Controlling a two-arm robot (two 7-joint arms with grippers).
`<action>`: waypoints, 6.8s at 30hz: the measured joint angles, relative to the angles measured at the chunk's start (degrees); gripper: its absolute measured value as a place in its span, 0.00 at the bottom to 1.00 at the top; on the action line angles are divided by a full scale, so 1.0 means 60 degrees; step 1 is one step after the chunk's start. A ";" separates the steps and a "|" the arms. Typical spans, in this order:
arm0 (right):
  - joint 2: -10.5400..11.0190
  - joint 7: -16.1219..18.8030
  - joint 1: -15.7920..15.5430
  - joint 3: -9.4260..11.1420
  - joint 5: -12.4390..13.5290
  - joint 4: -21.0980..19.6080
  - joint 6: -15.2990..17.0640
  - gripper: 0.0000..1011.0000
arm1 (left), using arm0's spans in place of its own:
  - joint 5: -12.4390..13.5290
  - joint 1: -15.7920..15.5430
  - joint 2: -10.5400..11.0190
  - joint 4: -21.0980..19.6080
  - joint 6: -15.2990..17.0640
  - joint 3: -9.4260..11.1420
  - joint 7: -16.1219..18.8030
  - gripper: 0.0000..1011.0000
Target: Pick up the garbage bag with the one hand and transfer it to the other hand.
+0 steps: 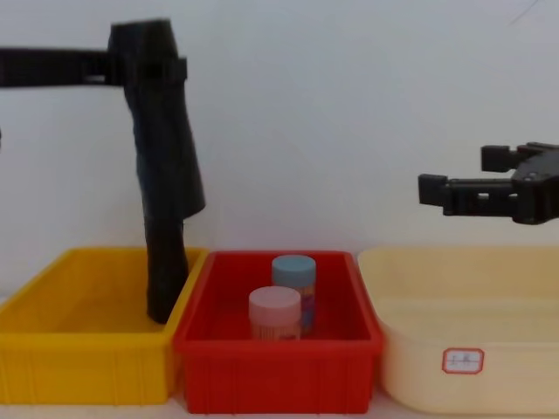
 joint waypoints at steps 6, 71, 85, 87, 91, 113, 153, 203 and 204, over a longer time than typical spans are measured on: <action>0.0333 0.0700 0.0237 -0.0166 0.0255 -0.0194 0.0282 0.99 | -0.0441 -0.0190 0.0202 -0.0353 0.0191 0.0012 -0.0678 0.38; 0.0515 0.2451 0.1186 -0.1334 0.2164 0.0246 0.1244 0.99 | -0.1937 -0.0903 0.0583 -0.0657 0.0385 0.2172 -0.4262 0.38; 0.0429 0.2657 0.1668 -0.1661 0.2196 0.0359 0.1241 0.99 | -0.2030 -0.0929 0.0503 -0.0647 0.0440 0.2369 -0.4055 0.38; 0.0423 0.2671 0.1707 -0.1690 0.2200 0.0366 0.1241 0.99 | -0.2065 -0.0917 0.0488 -0.0653 0.0447 0.2381 -0.4012 0.38; 0.0409 0.2696 0.1783 -0.1751 0.2210 0.0383 0.1241 0.94 | -0.2115 -0.0899 0.0473 -0.0669 0.0459 0.2399 -0.3950 0.38; 0.0390 0.2737 0.1927 -0.1859 0.2240 0.0415 0.1218 0.51 | -0.2231 -0.0860 0.0431 -0.0716 0.0489 0.2440 -0.3826 0.38; 0.1172 0.1441 0.1612 -0.1135 0.2202 0.0159 0.1081 0.51 | -0.2362 -0.0229 0.1105 -0.0598 0.0443 0.1893 -0.2971 0.99; 0.0384 -0.1120 0.2873 -0.0872 0.0846 0.2535 0.1677 0.51 | -0.1896 0.0898 0.0336 0.0273 -0.0434 0.0993 0.1706 0.99; 0.0374 -0.1112 0.2885 -0.0874 0.0842 0.2564 0.1672 0.53 | -0.1860 0.0901 0.0294 0.0309 -0.0456 0.0991 0.1803 0.99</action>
